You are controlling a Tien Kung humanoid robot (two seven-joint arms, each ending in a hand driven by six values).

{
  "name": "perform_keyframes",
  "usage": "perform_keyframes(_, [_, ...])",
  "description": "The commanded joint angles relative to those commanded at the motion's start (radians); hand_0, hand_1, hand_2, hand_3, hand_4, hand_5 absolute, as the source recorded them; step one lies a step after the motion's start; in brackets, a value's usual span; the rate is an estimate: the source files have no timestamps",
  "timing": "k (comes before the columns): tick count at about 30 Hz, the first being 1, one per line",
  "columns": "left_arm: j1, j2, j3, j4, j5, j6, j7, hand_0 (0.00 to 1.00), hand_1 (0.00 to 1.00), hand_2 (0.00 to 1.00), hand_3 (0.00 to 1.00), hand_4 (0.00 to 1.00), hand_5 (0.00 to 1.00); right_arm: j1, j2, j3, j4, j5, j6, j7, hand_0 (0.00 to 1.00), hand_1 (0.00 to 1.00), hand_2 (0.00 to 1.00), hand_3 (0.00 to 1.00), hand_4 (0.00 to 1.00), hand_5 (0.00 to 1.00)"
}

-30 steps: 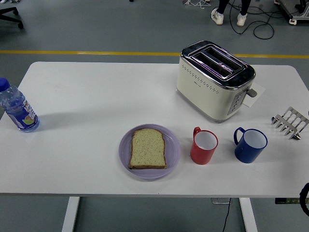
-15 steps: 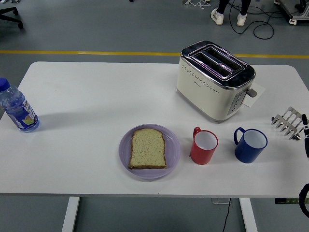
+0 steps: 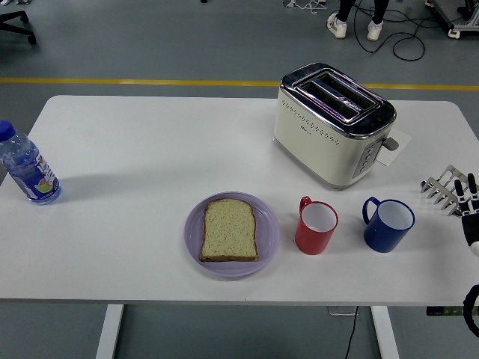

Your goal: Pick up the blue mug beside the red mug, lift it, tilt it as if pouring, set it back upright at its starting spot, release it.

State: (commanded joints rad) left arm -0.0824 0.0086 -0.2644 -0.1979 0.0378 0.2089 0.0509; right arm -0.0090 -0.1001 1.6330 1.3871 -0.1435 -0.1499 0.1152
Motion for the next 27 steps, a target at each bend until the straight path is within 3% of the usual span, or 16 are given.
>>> perform_keyframes(8, [0.0, 0.0, -0.001, 0.0, 0.002, 0.0, 0.0, 0.634, 0.644, 0.653, 0.505, 0.241, 0.856, 0.003, 0.003, 0.011, -0.019, -0.011, 0.063, -0.013, 0.642, 0.563, 0.64, 0.601, 0.599, 0.147])
perform_keyframes(27, [0.009, 0.0, 0.01, 0.001, -0.001, 0.0, 0.0, 0.634, 0.644, 0.653, 0.505, 0.241, 0.855, 0.001, 0.001, 0.019, -0.048, -0.006, 0.109, -0.026, 0.639, 0.559, 0.64, 0.604, 0.607, 0.193])
